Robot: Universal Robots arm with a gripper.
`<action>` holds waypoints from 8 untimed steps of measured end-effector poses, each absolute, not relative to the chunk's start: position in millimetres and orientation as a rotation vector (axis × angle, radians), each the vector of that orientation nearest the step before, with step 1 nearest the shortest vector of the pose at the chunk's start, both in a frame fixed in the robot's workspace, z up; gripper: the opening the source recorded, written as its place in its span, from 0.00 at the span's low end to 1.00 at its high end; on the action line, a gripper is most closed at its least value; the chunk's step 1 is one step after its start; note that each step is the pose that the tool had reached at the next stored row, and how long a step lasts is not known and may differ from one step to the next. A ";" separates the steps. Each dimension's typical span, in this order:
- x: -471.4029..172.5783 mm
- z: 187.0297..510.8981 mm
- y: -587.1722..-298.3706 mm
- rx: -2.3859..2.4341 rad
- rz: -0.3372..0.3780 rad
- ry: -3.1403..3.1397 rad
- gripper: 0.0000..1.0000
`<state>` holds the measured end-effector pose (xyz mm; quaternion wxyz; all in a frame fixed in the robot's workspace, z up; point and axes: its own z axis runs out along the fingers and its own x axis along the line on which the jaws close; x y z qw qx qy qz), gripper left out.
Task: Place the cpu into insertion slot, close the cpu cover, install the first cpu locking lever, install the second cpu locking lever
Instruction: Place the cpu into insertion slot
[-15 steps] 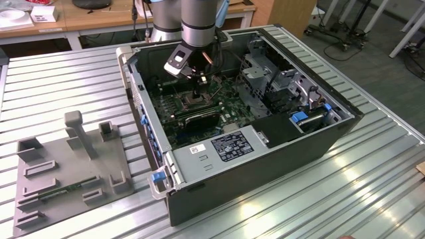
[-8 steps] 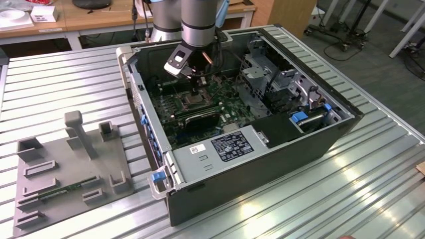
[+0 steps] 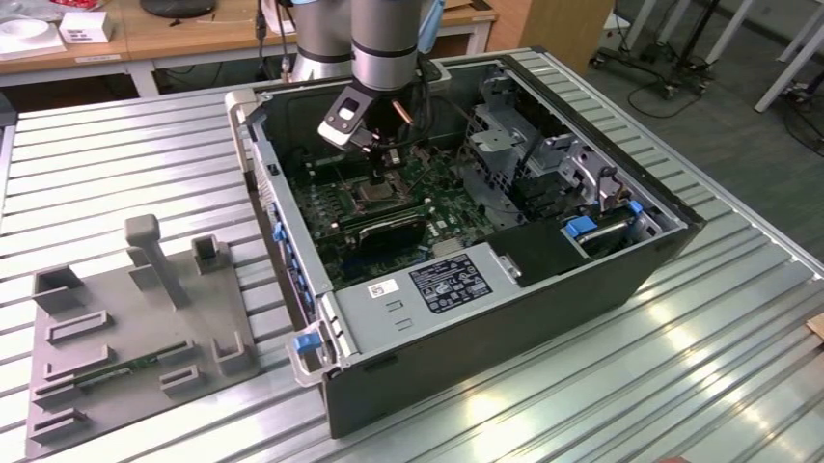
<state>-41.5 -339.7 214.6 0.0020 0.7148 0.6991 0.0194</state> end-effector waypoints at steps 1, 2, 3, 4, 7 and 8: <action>-41.5 214.6 -339.7 2.243 0.061 2.193 0.11; -41.5 214.6 -339.7 2.243 0.061 2.193 0.11; -41.6 214.5 -339.7 2.242 0.061 2.193 0.11; -41.6 214.2 -339.7 2.241 0.064 2.192 0.11; -41.6 214.0 -339.7 2.241 0.066 2.192 0.11; -41.6 214.0 -339.7 2.241 0.066 2.192 0.11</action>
